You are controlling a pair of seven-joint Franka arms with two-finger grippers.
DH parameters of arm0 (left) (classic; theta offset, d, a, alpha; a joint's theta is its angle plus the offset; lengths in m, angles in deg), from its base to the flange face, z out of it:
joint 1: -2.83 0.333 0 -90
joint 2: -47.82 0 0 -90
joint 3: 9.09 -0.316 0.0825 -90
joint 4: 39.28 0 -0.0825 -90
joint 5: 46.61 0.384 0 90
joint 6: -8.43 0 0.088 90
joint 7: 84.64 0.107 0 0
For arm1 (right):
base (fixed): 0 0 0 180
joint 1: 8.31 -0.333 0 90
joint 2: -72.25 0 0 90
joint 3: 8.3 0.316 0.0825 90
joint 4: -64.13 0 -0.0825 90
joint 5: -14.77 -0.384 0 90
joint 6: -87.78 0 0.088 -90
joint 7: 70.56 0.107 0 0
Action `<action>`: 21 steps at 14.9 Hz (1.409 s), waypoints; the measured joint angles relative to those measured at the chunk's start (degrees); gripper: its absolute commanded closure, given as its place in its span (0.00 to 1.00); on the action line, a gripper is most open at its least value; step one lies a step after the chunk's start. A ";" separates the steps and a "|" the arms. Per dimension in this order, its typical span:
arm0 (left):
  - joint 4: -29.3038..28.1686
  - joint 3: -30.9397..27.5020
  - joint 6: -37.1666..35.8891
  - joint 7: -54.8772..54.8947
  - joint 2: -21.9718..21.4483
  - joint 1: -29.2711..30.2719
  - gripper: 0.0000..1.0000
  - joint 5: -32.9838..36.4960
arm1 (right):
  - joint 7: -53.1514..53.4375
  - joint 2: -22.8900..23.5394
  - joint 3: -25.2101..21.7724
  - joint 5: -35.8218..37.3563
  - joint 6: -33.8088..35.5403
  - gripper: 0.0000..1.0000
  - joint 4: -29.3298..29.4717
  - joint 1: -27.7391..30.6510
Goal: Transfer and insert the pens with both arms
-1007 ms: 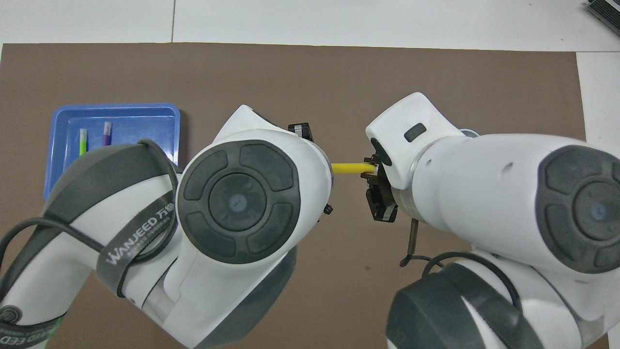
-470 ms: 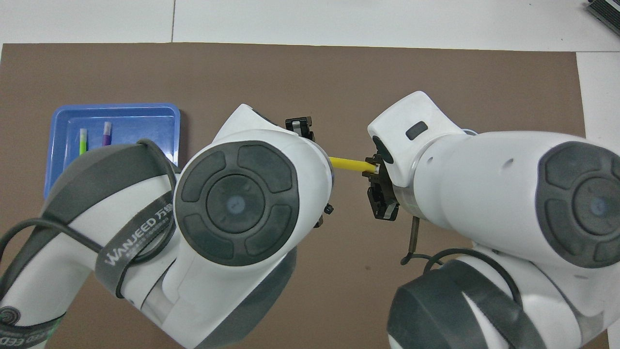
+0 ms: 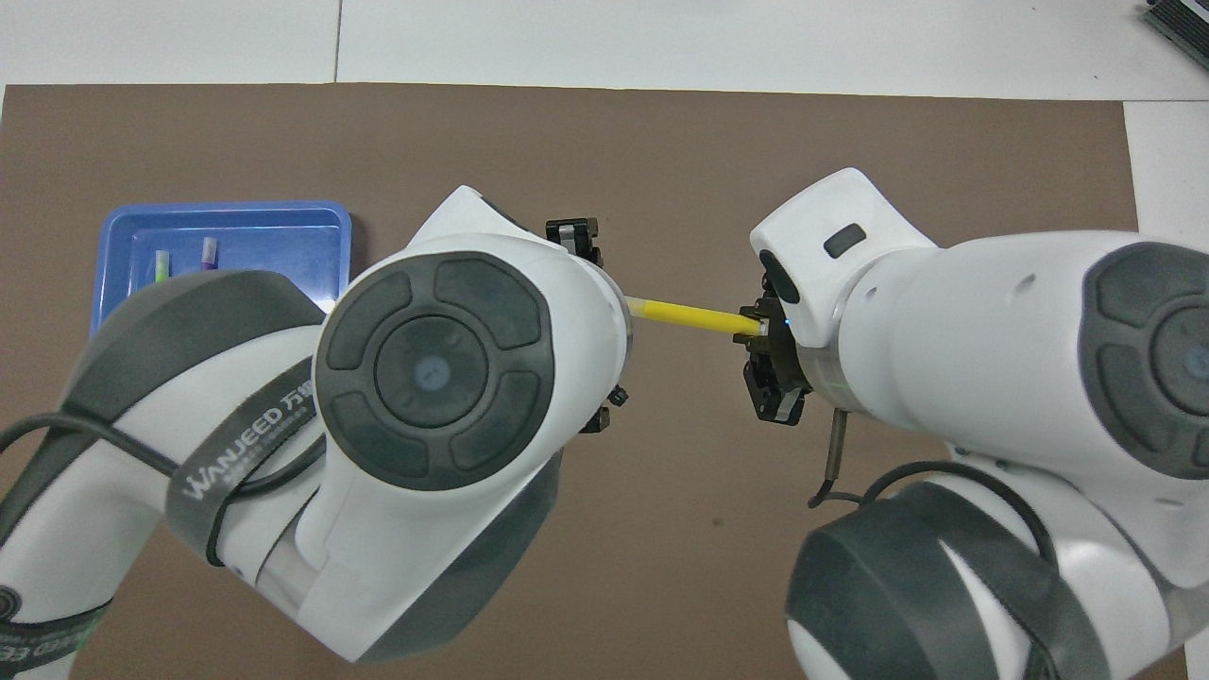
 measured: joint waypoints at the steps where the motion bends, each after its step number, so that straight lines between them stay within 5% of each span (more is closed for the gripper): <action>1: -0.07 -0.11 0.83 0.01 0.00 1.09 0.00 0.00 | -0.40 -0.02 -0.03 0.09 0.34 1.00 0.00 1.04; 13: -3.83 -0.43 1.55 22.06 -0.94 11.97 0.00 -0.02 | -9.27 0.10 -0.71 0.49 4.45 1.00 -2.15 24.55; 21: -6.02 -0.59 -3.64 57.87 -2.24 25.73 0.00 -2.11 | 0.82 4.00 -0.42 5.60 1.34 1.00 -6.01 27.24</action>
